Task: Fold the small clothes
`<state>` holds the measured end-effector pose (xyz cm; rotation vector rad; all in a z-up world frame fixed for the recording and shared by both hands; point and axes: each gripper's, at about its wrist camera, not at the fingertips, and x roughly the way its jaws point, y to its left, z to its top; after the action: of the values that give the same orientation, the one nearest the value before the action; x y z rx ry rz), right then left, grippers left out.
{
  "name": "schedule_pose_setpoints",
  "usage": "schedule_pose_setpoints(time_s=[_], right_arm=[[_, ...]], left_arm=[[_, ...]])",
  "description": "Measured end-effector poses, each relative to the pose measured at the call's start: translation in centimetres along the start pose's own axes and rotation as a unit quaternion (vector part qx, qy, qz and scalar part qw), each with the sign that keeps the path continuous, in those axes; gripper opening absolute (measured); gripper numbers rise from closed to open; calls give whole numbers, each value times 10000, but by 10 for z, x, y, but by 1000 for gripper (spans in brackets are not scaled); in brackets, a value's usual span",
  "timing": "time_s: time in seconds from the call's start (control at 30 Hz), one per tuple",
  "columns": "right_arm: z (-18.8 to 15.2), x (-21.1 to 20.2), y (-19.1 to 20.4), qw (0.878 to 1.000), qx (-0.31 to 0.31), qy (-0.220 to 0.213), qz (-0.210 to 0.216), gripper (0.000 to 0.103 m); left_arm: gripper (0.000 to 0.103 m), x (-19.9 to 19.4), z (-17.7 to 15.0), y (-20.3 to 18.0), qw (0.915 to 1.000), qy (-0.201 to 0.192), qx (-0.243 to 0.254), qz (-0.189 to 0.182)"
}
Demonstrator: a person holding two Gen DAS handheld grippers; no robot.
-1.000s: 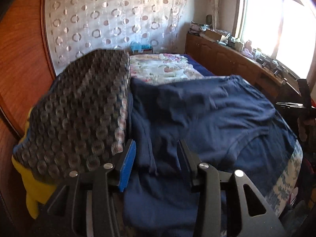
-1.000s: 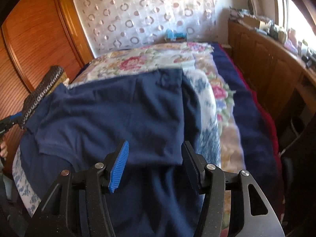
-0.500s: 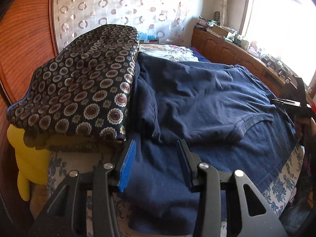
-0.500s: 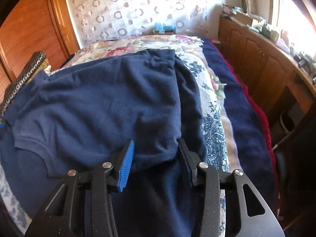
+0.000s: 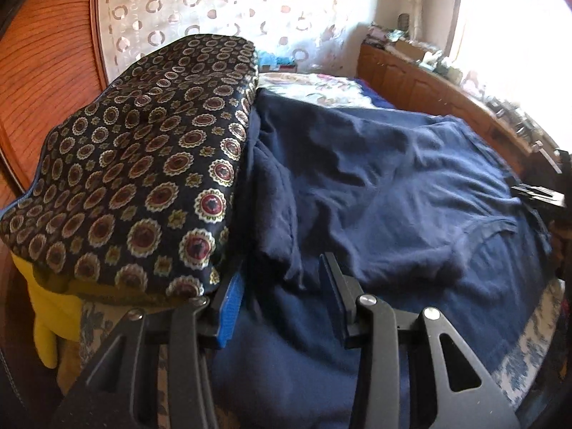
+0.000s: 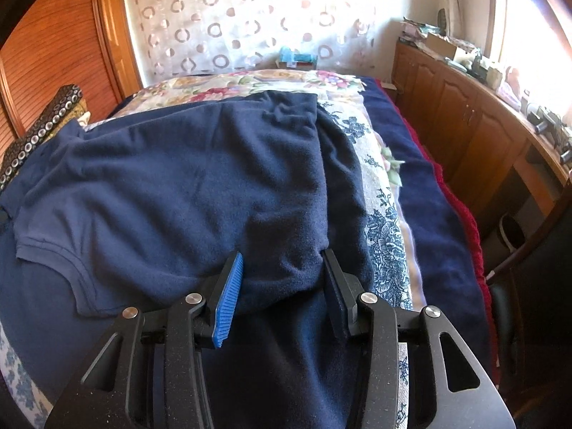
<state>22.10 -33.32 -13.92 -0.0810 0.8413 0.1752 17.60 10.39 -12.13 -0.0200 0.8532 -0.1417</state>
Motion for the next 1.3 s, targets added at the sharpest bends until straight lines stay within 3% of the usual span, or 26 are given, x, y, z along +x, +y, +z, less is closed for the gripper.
schedule_pose_setpoints(time_s=[0.07, 0.13, 0.2, 0.3, 0.43, 0.63, 0.67, 0.7, 0.87, 0.93, 0.97, 1.0, 1.3], right_arm=[[0, 0, 0, 10000, -16, -3, -25, 44], [-1, 0, 2, 10000, -41, -9, -62, 44], [-1, 0, 2, 10000, -31, -11, -57, 44], [-1, 0, 3, 10000, -26, -14, -60, 44], [-1, 0, 3, 10000, -23, -14, -57, 44], [-1, 0, 3, 10000, -25, -14, -58, 44], [-1, 0, 3, 10000, -28, -14, -62, 44], [-1, 0, 3, 10000, -28, -15, -64, 44], [0, -1, 8, 9996, -144, -30, -226, 43], [1, -2, 11, 9993, -218, -106, -298, 33], [2, -4, 13, 9991, -243, -167, -311, 10], [5, -5, 12, 9991, -248, -196, -289, 6], [19, -66, 5, 9954, -119, -883, 349, 3]], left_arm=[[40, 2, 1, -3, 9999, -40, 88, 56], [34, 2, 0, -6, 9997, -98, 169, 137], [20, 2, 0, -7, 9996, -154, 200, 133], [13, -1, -1, -10, 9990, -250, 297, 229], [13, -8, 4, -17, 9976, -438, 371, 391], [15, 7, 12, -16, 9980, -193, 383, 465], [13, 9, 12, -16, 9982, -175, 373, 446], [4, 9, 11, -16, 9980, -210, 404, 432], [3, -6, 11, -19, 9974, -487, 354, 388], [3, -15, 14, -19, 9970, -626, 299, 342], [3, -20, 15, -19, 9965, -712, 265, 335], [3, -25, 17, -20, 9961, -786, 244, 319], [3, -81, 19, -24, 9903, -1382, 125, -50]])
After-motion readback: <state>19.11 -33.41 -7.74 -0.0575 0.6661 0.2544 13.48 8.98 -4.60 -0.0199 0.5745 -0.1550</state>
